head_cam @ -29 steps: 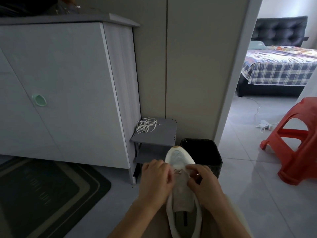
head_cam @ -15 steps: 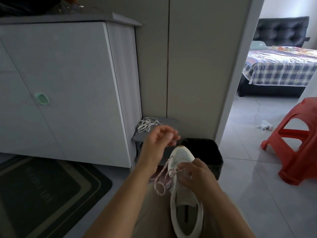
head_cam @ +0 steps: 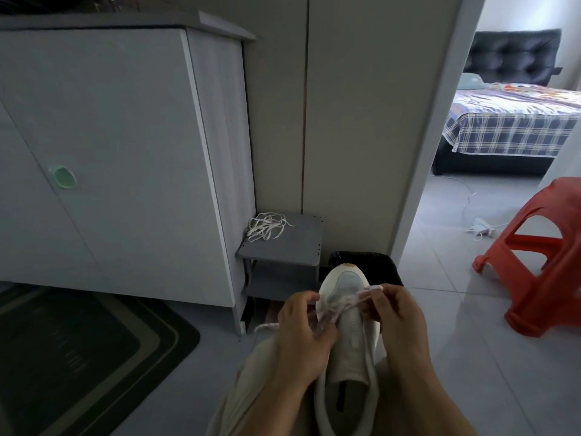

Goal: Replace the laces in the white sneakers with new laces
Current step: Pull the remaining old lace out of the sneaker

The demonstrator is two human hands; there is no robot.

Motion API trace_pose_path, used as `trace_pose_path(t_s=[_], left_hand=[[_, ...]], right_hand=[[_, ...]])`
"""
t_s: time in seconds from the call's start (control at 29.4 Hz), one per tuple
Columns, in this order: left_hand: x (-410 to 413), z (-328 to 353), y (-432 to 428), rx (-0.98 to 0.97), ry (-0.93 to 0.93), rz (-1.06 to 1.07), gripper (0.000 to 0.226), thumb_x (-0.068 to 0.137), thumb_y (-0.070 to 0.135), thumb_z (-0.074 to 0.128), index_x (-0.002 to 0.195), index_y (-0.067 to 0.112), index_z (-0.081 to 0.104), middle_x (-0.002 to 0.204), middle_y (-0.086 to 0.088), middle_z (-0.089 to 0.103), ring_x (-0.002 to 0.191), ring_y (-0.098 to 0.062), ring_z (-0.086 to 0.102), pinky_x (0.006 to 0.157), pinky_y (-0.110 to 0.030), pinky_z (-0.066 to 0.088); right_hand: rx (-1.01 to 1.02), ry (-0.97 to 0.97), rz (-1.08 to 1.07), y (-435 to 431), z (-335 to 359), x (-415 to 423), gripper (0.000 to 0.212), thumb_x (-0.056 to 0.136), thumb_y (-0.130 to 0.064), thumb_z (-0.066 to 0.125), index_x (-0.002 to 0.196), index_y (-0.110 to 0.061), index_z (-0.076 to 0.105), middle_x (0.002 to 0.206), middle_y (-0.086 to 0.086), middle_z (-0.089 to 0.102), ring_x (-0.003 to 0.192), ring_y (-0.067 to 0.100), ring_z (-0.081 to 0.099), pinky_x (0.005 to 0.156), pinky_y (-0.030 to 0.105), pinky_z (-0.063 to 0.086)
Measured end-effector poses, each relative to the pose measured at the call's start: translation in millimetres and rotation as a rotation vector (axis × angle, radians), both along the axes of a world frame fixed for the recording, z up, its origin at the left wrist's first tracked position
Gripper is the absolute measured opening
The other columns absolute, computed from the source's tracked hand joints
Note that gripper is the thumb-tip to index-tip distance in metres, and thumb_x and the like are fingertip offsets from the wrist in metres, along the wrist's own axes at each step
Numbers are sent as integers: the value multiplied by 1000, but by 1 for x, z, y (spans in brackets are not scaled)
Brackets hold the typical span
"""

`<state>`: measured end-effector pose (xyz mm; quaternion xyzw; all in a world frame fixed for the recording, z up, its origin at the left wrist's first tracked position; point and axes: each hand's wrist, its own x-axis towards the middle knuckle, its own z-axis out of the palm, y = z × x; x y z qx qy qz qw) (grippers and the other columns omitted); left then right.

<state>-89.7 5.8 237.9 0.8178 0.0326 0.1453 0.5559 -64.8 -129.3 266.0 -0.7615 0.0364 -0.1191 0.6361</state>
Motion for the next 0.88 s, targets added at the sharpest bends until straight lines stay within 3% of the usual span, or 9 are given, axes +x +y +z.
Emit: trace_pose_path(t_s=[0.17,0.34,0.44,0.54,0.58,0.65,0.75,0.82,0.88], left_hand=[[-3,1,4,-129,23,-95,32,67,36,65,98,35,56,108,9,56,101,-5,55,87,-23,47],[-4,6,11,-114,35,-112,21,82,18,66,99,24,57,107,7,53,91,9,52,74,-4,41],[-6,6,8,-12,40,-114,33,77,19,68,94,37,47,108,11,46,94,2,50,73,-6,41],[-5,4,9,-74,51,-61,34,74,12,67,95,31,48,105,6,48,92,-5,52,72,-7,43],[-5,4,9,-104,41,-36,32,73,12,68,95,28,50,102,4,51,90,-7,54,71,-10,44],[-6,4,7,-136,28,-20,30,72,13,67,94,26,51,98,0,55,86,-9,56,72,-14,45],[-7,4,2,-160,34,-32,37,74,3,66,95,27,48,99,2,53,87,-6,55,73,-11,45],[-8,5,-1,-175,42,-43,41,74,1,66,99,28,47,102,4,53,90,-4,55,74,-11,45],[-8,8,-2,-239,46,-62,41,75,-2,64,103,21,47,101,3,55,88,3,57,72,-9,45]], right_hand=[[350,19,-12,2,7,-6,13,93,-10,47,90,-5,58,78,9,62,70,16,58,65,21,53],[414,111,131,-10,9,-2,22,95,-7,39,77,-4,50,58,6,50,49,14,42,47,25,34],[568,95,-8,-17,12,4,27,96,-10,38,70,-9,45,45,1,42,36,10,29,42,25,26],[820,133,-191,-44,6,15,23,96,-10,39,75,-14,47,57,2,49,35,6,35,33,15,28],[744,166,-227,-53,2,17,19,96,-10,40,81,-13,50,64,4,51,38,5,39,34,15,31],[326,239,-241,-60,-11,20,14,93,-6,45,103,-5,54,81,12,56,54,12,49,46,20,41],[-241,85,-187,-41,-13,15,47,85,-5,62,129,-7,45,123,15,45,83,15,54,76,30,44],[-525,-296,-119,-18,-2,10,40,76,-6,72,113,-13,60,123,11,43,97,12,50,82,29,45],[-732,-536,58,2,1,7,12,79,-22,70,90,-16,70,102,6,57,95,13,49,72,30,50]])
